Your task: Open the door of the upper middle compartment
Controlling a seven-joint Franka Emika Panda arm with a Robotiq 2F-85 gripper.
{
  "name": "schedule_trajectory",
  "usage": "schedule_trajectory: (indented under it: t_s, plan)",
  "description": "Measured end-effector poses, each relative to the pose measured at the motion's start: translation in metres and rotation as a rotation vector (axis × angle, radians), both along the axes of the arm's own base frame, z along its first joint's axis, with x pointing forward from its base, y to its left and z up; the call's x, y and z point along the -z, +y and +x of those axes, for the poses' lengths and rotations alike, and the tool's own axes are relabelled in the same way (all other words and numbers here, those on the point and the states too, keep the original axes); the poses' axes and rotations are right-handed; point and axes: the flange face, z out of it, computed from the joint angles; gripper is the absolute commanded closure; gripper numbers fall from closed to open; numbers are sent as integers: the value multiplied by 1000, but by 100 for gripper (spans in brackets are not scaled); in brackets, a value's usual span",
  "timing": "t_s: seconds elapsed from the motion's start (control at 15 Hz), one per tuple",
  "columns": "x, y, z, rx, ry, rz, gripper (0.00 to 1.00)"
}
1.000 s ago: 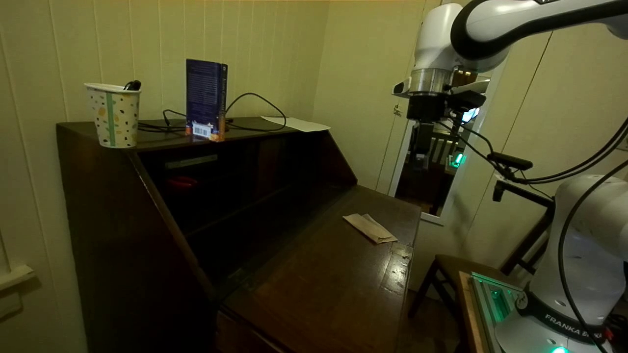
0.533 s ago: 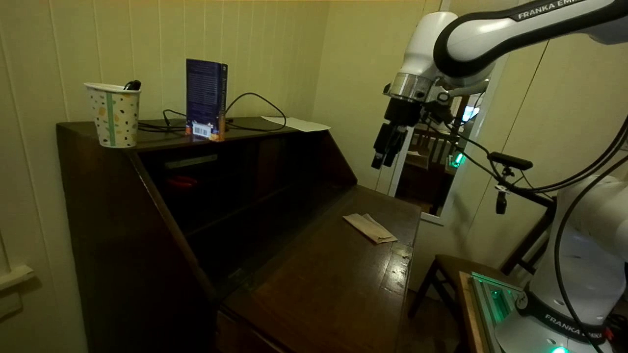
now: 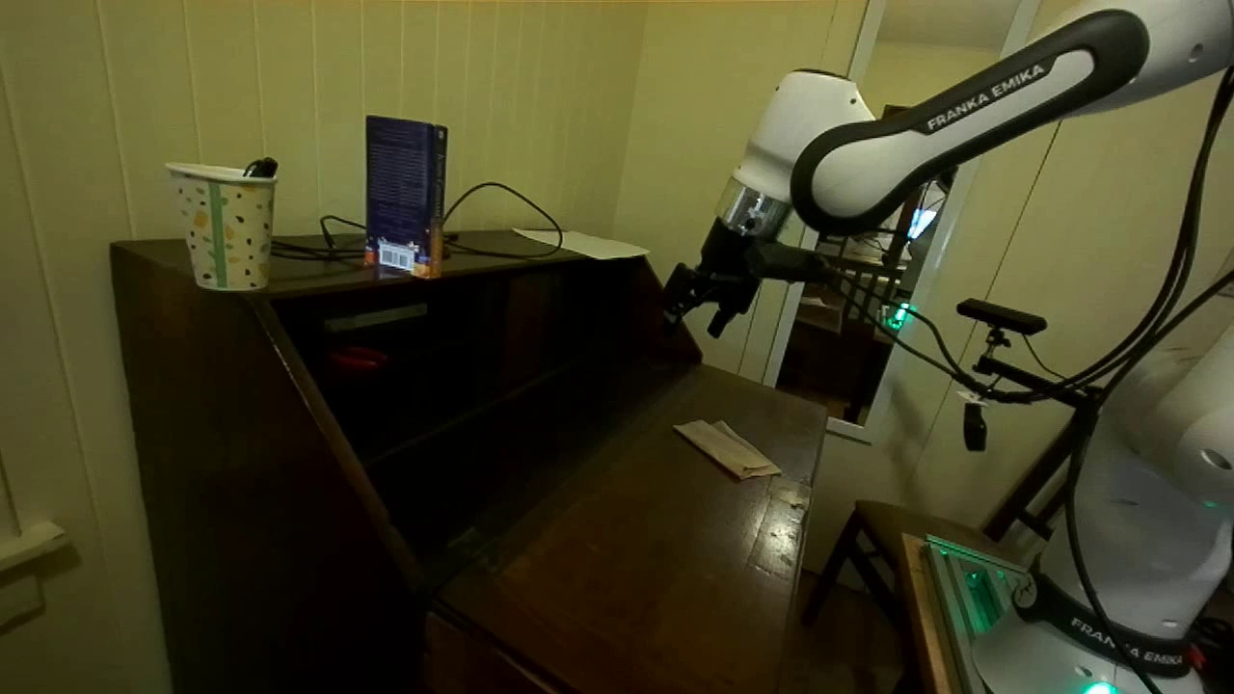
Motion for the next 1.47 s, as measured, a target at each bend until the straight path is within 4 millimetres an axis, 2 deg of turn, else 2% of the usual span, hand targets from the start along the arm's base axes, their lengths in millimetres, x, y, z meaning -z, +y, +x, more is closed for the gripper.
schedule_trajectory:
  t_s: [0.2, 0.53, 0.87, 1.2, 1.47]
  plan:
    - [18, 2, 8, 22, 73, 5, 0]
    - [20, 2, 12, 31, 75, 9, 0]
    - [23, 14, 18, 262, -21, 70, 0]
    - [38, 30, 31, 509, -123, 127, 0]
    - [49, 21, 36, 687, -200, 117, 0]
